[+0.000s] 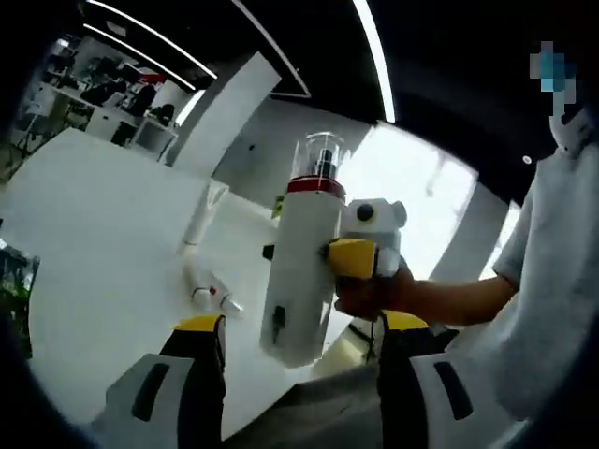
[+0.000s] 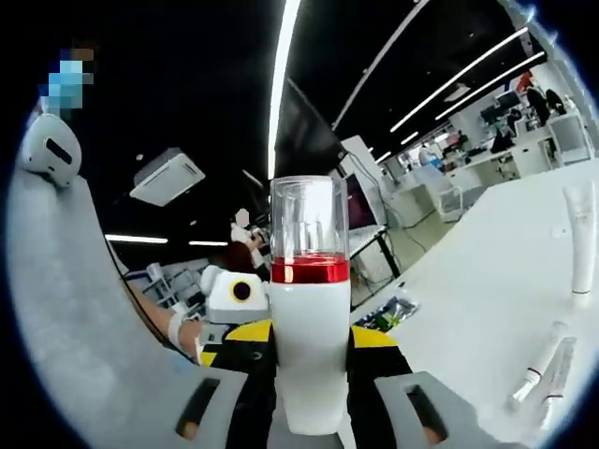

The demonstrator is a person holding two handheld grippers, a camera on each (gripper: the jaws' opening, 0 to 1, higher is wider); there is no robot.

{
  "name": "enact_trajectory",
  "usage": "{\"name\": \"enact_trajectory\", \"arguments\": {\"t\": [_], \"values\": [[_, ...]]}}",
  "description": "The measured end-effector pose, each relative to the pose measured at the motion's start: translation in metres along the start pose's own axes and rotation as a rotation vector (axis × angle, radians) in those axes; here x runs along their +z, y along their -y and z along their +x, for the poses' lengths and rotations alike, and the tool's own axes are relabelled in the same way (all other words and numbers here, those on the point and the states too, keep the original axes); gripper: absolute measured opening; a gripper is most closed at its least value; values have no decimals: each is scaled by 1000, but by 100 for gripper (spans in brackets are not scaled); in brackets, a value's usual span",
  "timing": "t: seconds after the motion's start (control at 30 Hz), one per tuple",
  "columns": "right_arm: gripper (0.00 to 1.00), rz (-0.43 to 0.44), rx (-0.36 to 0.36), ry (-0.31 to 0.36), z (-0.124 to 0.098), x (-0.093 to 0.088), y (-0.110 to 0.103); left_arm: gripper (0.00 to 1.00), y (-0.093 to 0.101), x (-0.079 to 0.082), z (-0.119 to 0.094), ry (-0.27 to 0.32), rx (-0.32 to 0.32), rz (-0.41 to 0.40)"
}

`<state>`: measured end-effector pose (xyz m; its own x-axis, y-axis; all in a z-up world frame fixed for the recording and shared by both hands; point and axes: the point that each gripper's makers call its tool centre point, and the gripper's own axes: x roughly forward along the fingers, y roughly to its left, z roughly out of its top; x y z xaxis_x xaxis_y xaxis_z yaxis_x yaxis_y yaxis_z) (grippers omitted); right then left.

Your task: Arrange the skincare products in the storage area until every visible bottle or jar stands upright without overlapping.

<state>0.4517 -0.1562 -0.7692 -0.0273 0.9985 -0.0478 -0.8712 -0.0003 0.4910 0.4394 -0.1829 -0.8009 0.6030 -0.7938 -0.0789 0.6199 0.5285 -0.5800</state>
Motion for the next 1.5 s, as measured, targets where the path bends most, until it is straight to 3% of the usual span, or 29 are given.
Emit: {"name": "enact_trajectory", "arguments": {"t": [0.1, 0.2, 0.27, 0.43, 0.47, 0.63, 0.77, 1.07, 1.2, 1.37, 1.43, 1.5], "values": [[23, 2, 49, -16, 3, -4, -11, 56, 8, 2, 7, -9, -42, -25], [23, 0, 79, -33, 3, -7, -17, 44, 19, 2, 10, -21, -98, -18], [23, 7, 104, -32, 3, -8, -22, 38, 19, -1, 10, -34, -99, -8], [23, 52, 154, -3, -3, -5, -29, 28, 30, 4, 10, 6, -183, 28], [23, 60, 159, 1, -4, -5, -28, 28, 29, 7, 11, 27, -180, 101], [24, 75, 143, 30, -6, -2, -21, 27, 22, 7, 19, -10, -142, 82], [25, 63, 83, 33, -4, 2, -12, 27, 17, 9, 24, -26, -109, 67], [28, -68, -188, -41, 1, 8, 19, 27, -22, 17, 26, -131, 120, 272], [28, -93, -311, -38, 7, 12, 25, 27, -26, 21, 27, -133, 158, 306], [28, -16, -456, -16, 10, 16, 34, 27, -35, 26, 24, -148, 267, 380], [28, -20, -531, -23, 9, 16, 38, 27, -38, 26, 25, -155, 324, 408], [26, -30, -558, -9, 11, 17, 39, 27, -39, 26, 27, -148, 365, 406]]}}
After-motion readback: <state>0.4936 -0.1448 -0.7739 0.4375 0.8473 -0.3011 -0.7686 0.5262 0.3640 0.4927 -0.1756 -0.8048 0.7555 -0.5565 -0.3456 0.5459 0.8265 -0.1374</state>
